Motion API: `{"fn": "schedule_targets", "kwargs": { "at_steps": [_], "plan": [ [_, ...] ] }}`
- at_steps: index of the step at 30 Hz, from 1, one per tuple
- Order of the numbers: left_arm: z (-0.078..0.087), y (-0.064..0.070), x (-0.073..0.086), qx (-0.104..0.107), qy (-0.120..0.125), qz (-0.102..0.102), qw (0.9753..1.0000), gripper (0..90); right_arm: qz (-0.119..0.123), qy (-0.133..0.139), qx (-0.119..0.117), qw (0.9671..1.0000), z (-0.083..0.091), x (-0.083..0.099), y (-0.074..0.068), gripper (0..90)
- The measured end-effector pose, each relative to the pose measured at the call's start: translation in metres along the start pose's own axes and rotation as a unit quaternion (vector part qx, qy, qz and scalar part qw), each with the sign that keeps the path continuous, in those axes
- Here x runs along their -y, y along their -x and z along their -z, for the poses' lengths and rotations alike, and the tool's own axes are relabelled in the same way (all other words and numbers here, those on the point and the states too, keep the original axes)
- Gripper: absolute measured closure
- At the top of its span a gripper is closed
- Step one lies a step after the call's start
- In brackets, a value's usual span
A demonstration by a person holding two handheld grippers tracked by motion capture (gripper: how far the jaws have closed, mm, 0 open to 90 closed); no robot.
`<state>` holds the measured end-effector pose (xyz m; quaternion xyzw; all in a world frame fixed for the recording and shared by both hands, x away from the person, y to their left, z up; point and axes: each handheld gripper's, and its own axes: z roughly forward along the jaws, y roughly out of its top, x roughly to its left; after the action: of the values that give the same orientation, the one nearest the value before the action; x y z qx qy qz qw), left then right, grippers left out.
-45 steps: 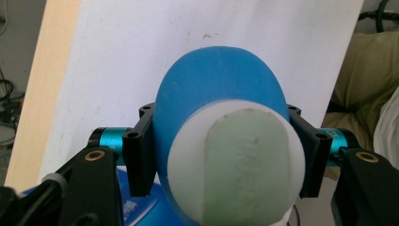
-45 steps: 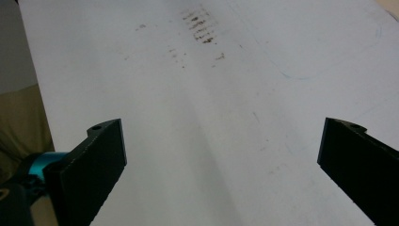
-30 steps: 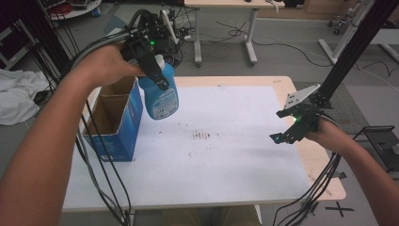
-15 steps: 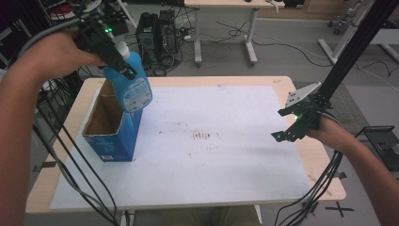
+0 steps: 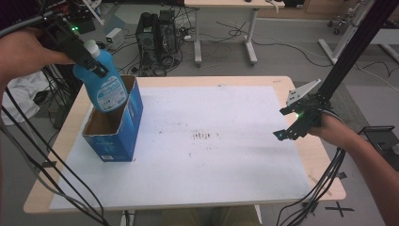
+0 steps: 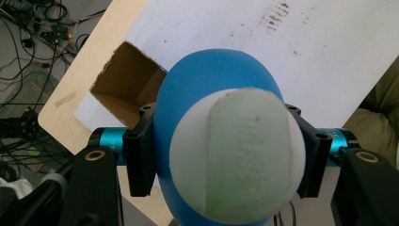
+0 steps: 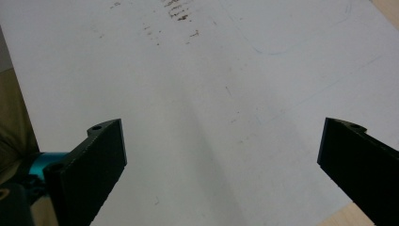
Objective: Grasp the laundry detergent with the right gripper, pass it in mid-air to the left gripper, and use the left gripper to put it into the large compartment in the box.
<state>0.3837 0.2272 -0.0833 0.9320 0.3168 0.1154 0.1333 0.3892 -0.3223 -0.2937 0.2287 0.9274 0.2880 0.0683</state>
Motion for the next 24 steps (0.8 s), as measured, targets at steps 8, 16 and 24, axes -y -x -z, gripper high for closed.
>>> {"fn": "schedule_targets", "kwargs": {
  "at_steps": [8, 16, 24],
  "plan": [
    [-0.012, -0.012, 0.015, 0.002, 0.001, 0.01, 1.0, 37.7, 0.003, 0.001, -0.002, 1.0, 0.001, -0.001, -0.001, 0.7],
    [-0.033, -0.015, 0.027, 0.004, 0.008, 0.037, 0.9993, 37.7, 0.005, 0.001, 0.004, 1.0, 0.0, -0.002, -0.001, 0.7],
    [-0.062, -0.02, 0.037, 0.013, -0.002, 0.043, 0.999, 37.7, 0.001, 0.002, 0.004, 1.0, 0.003, -0.003, -0.002, 0.7]
  ]
}}
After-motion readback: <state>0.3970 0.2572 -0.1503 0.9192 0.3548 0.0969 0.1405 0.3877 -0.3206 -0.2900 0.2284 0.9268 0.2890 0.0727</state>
